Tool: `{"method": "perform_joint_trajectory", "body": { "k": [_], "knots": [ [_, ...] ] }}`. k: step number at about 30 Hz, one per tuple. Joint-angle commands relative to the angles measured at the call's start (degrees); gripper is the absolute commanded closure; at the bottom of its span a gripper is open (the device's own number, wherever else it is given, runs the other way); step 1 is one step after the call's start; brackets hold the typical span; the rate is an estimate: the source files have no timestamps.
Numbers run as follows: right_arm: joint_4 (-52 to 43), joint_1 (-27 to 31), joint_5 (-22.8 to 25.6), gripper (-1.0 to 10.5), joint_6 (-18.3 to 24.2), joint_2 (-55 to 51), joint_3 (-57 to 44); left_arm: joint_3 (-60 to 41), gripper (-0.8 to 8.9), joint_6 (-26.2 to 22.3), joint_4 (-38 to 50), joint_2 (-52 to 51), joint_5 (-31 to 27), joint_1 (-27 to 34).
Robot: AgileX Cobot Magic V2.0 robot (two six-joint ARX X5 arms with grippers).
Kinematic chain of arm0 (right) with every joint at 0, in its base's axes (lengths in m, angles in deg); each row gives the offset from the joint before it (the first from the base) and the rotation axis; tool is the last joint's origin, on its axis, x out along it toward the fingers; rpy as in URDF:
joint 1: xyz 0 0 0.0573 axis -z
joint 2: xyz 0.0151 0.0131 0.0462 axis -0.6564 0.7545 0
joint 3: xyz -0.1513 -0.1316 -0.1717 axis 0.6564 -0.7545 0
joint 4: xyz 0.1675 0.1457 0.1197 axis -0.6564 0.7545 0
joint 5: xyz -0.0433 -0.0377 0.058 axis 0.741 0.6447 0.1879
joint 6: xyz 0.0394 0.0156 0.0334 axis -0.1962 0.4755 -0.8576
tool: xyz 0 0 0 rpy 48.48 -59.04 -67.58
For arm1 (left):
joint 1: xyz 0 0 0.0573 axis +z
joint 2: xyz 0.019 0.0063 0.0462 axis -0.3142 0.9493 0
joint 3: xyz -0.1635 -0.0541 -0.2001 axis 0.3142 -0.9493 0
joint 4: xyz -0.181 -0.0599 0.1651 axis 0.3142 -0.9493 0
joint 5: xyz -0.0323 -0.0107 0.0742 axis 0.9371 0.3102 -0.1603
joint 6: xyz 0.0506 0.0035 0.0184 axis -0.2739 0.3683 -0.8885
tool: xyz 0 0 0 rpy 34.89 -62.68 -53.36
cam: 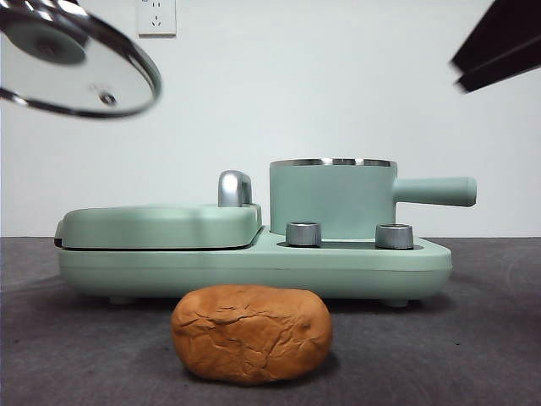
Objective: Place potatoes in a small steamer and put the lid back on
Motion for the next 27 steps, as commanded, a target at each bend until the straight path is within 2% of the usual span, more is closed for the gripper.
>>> {"method": "perform_joint_trajectory", "body": {
  "k": [1, 7, 11, 27],
  "knots": [
    [-2.9, -3.7, -0.3, 6.1, 2.6, 4.2, 0.9, 1.1, 8.04, 1.0, 1.0, -2.1, -0.7, -0.2],
    [-9.8, -9.9, -0.1, 6.0, 2.6, 14.4, 0.9, 1.0, 8.04, 2.5, 1.0, -3.9, -1.9, 0.2],
    [-13.5, -12.5, -0.1, 5.6, 2.6, 21.0, 0.9, 1.1, 8.04, 2.5, 1.1, -3.9, -2.0, 0.2],
    [-25.9, -17.0, -0.1, 5.6, 2.6, 40.5, 0.9, 1.1, 8.04, 2.4, 1.0, -3.9, -3.7, 0.5]
  ]
}}
